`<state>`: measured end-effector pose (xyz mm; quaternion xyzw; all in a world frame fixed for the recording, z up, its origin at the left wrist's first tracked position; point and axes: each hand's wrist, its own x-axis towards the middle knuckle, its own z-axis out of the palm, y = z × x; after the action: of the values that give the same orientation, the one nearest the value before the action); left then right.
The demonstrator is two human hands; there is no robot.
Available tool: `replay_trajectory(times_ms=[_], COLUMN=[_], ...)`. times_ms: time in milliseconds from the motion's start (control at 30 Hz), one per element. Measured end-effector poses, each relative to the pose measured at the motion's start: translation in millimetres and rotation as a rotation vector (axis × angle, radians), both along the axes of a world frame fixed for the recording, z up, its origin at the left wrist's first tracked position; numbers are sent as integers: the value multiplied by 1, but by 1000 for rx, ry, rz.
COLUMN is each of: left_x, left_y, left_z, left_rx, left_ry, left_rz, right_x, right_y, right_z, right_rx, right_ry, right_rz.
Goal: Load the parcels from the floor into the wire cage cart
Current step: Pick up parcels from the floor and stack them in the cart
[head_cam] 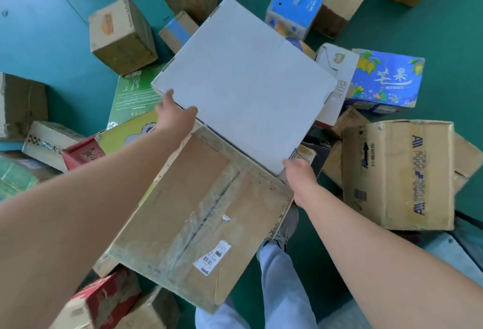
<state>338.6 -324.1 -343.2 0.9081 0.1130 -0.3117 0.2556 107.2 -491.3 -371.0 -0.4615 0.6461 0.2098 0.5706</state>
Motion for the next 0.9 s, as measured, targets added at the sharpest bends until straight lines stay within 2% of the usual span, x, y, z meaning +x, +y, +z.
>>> replay_trajectory(times_ms=[167,300,400,533,633,733,900], left_x=[49,82,86,70,50,28,-21], left_y=[-3,-2,-5,-11,-24,-44,-49], left_z=[-34,-43,-35,-1,33,87,182], left_rx=[104,205,223,76,-201,-390,-464], left_ry=[-101,20,35,-15,51,98,165], left_rz=[28,60,58,71,264,355,336], right_x=[3,-7,-12,-21,-27,-44,-106], right_y=[-3,-3,-5,-12,-26,-40,-33], right_z=[-35,-51,-50,-19,20,70,176], right_rx=[109,150,122,54,14,-25,-10], right_ry=[2,-38,-54,-86,-138,-131,-102], right_rz=[32,30,-13,-263,-516,-602,-663])
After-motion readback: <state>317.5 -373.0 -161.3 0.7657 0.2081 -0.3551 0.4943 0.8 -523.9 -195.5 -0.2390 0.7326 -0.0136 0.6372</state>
